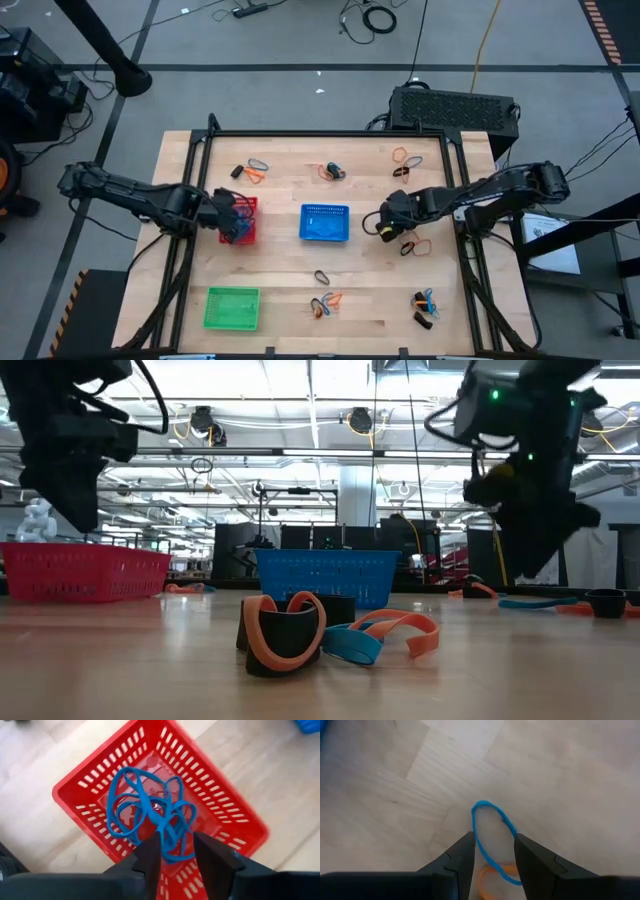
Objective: Sort rubber bands into baskets
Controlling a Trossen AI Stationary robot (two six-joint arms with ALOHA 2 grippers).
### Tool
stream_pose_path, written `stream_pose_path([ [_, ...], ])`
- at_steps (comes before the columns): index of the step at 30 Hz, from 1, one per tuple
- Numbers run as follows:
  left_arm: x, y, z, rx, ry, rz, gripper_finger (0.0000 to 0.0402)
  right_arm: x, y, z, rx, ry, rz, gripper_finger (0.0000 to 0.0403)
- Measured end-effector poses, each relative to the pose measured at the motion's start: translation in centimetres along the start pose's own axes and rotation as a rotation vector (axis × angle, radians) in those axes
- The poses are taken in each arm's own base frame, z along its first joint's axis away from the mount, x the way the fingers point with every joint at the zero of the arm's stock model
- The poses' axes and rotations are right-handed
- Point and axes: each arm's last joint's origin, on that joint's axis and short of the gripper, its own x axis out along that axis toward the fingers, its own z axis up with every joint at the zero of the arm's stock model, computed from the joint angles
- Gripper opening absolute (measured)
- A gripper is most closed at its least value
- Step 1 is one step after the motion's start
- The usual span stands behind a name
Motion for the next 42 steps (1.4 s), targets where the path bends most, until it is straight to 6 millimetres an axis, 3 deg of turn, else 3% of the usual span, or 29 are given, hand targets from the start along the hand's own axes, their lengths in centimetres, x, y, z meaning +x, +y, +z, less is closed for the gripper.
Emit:
stream_pose_path([
  [11,-3.6,-2.0,2.9,0.049,-0.176,-0.119,0.0136,2.2,-0.7,-0.9,0.027,0.056,0.102,0.013],
  [15,-3.3,-2.7,5.1,0.049,-0.271,-0.167,0.0136,2.2,-0.7,-0.9,0.041,0.056,0.103,0.013],
  [21,-0.8,-2.8,9.4,0.093,-0.314,-0.202,0.0136,2.2,-0.8,-0.9,0.019,0.052,0.1,0.013],
  [31,3.5,2.2,13.8,0.01,-0.198,-0.073,0.0136,2.2,-0.8,-0.9,0.014,0.031,0.089,0.013],
  [37,5.2,5.3,15.2,-0.062,-0.133,-0.043,0.0136,2.6,-0.6,-1.3,-0.007,0.05,0.073,0.013],
  [42,7.1,6.7,15.7,-0.109,-0.074,-0.005,0.0136,3.7,-0.3,-1.5,-0.018,0.078,0.024,0.013],
])
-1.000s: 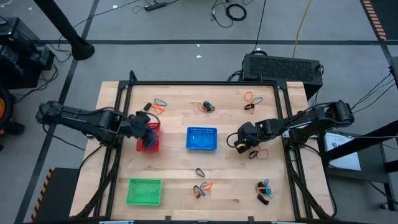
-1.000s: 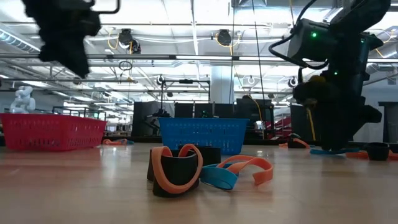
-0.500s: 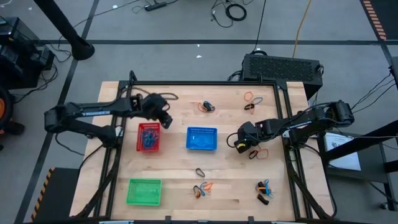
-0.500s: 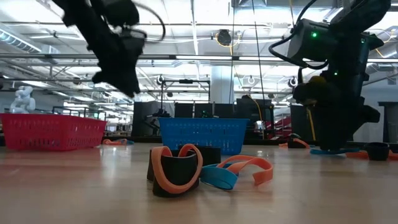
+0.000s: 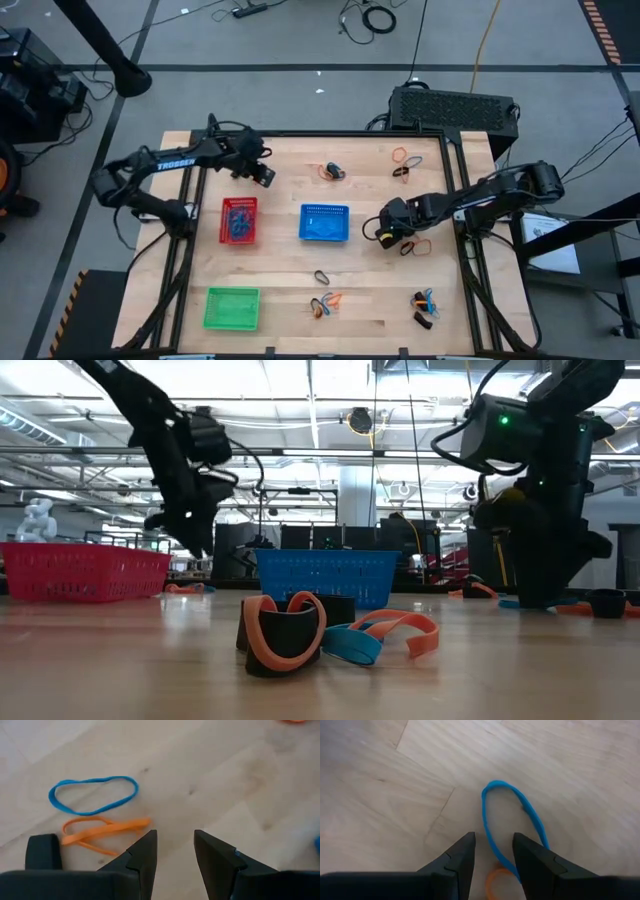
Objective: Sort rubber bands into baskets
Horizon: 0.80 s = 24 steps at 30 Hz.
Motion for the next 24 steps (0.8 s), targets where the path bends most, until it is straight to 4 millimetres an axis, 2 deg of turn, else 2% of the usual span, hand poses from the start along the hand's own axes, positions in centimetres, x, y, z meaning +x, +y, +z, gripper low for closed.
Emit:
stream_pose_path([
  [10,2.3,1.3,1.7,0.047,-0.074,0.048,0.0136,-0.1,-0.1,0.0,0.047,-0.029,-0.002,0.0122],
  [13,3.2,1.8,1.7,0.04,-0.051,0.061,0.0136,-0.1,-0.1,0.0,0.055,-0.03,-0.001,0.0095],
  [18,4.9,2.5,1.6,0.016,-0.005,0.081,0.0136,-0.1,-0.1,-0.1,0.052,0.0,0.014,0.0013],
  [24,5.9,2.7,1.6,0.012,0.02,0.084,0.0136,-0.1,0.0,-0.2,0.048,0.017,0.023,0.0002],
])
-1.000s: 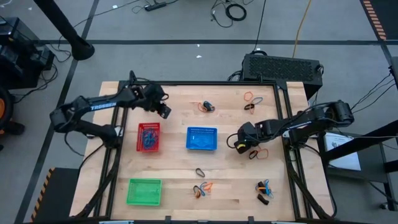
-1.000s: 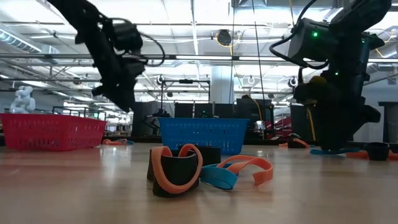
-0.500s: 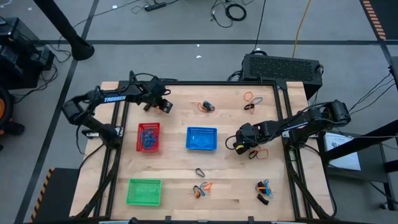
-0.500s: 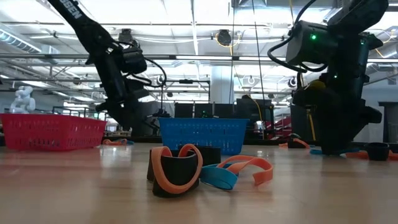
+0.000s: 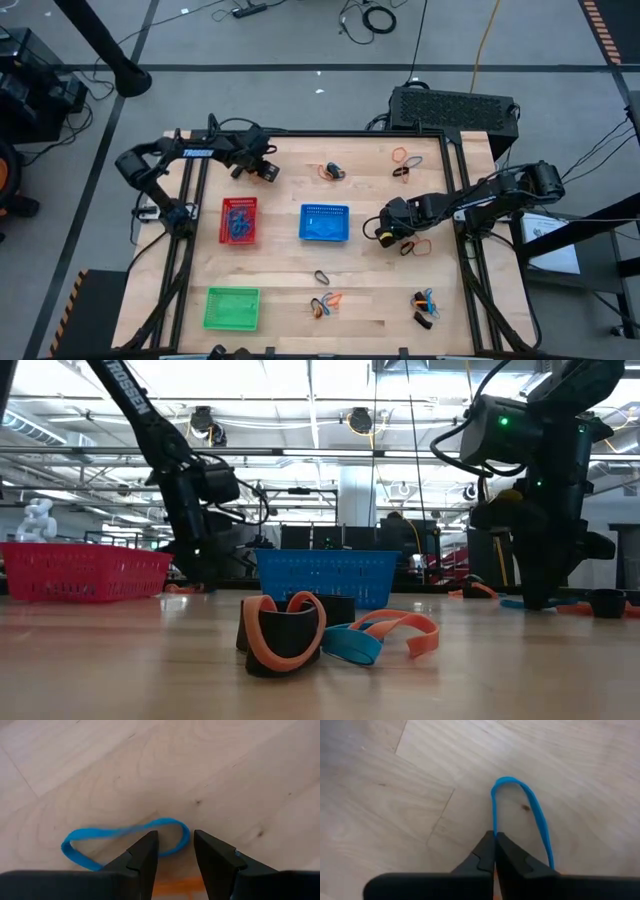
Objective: Sort rubber bands into baskets
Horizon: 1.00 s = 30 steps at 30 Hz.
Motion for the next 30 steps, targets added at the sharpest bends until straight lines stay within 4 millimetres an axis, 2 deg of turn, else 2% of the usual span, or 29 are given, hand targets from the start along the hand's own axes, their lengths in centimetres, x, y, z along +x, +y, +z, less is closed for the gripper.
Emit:
stream_pose_path([
  [8,0.1,0.0,0.0,0.076,0.001,-0.019,0.0128,0.0,0.0,0.0,-0.013,0.009,0.003,0.0001],
  [10,0.1,-0.2,-0.1,0.082,0.008,-0.019,0.0105,0.0,0.0,0.0,-0.024,0.009,0.005,0.0001],
  [15,0.1,-0.5,-0.2,0.09,0.022,-0.04,0.0013,0.0,0.1,0.0,-0.03,0.0,0.006,0.0],
  [19,-0.3,-0.9,-0.1,0.099,0.026,-0.049,0.0005,0.0,0.1,0.0,-0.045,-0.005,0.009,0.0],
  [21,-1.2,-1.4,-0.1,0.115,0.017,-0.071,0.0004,0.0,0.1,0.0,-0.056,-0.009,0.008,0.0],
  [24,-3.4,-2.6,0.8,0.147,-0.091,-0.114,0.0003,0.0,0.1,0.0,-0.065,-0.024,0.002,0.0],
  [30,-8.1,-4.2,-0.3,0.187,-0.166,-0.192,0.0002,-0.3,0.2,0.1,-0.081,-0.055,0.017,0.0],
])
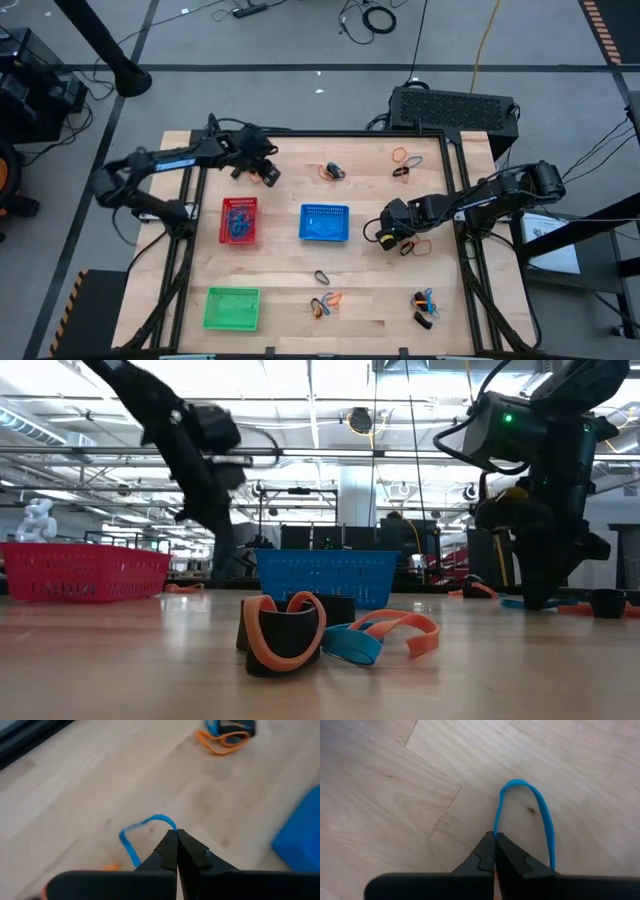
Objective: Sort rubber bands into baskets
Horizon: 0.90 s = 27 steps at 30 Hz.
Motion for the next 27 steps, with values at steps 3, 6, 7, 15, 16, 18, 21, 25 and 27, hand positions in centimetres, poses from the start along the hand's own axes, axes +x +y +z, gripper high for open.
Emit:
stream_pose_path([
  [3,-2.3,-1.1,-0.8,0.014,0.013,-0.03,0.0001,-0.2,0.0,0.0,-0.002,-0.009,0.008,0.0],
  [6,-4.6,-2.3,-2.2,0.009,0.047,-0.067,0.0001,-0.2,0.0,0.0,-0.008,-0.015,0.008,0.0],
  [7,-5.4,-2.7,-2.7,0.009,0.06,-0.075,0.0001,-0.2,0.0,0.1,-0.012,-0.016,0.008,0.0],
  [15,-10.3,-5.5,-7.1,-0.048,0.162,-0.157,0.0,-0.2,0.1,0.1,-0.03,-0.023,0.012,0.0],
  [16,-10.6,-5.8,-7.6,-0.051,0.178,-0.156,0.0,-0.2,0.1,0.1,-0.03,-0.024,0.012,0.0],
  [18,-10.8,-6.3,-8.6,-0.056,0.193,-0.158,0.0,-0.3,0.1,0.1,-0.029,-0.027,0.016,0.0],
  [21,-10.3,-6.8,-10.1,-0.061,0.228,-0.138,0.0,-0.5,0.1,0.2,-0.03,-0.046,0.031,0.0],
  [25,-9.1,-6.9,-11.8,-0.061,0.263,-0.092,0.0,-1.3,0.2,0.3,-0.027,-0.068,0.066,0.0],
  [27,-8.6,-6.7,-12.5,-0.071,0.28,-0.062,0.0,-1.7,0.1,0.3,-0.026,-0.077,0.084,0.0],
])
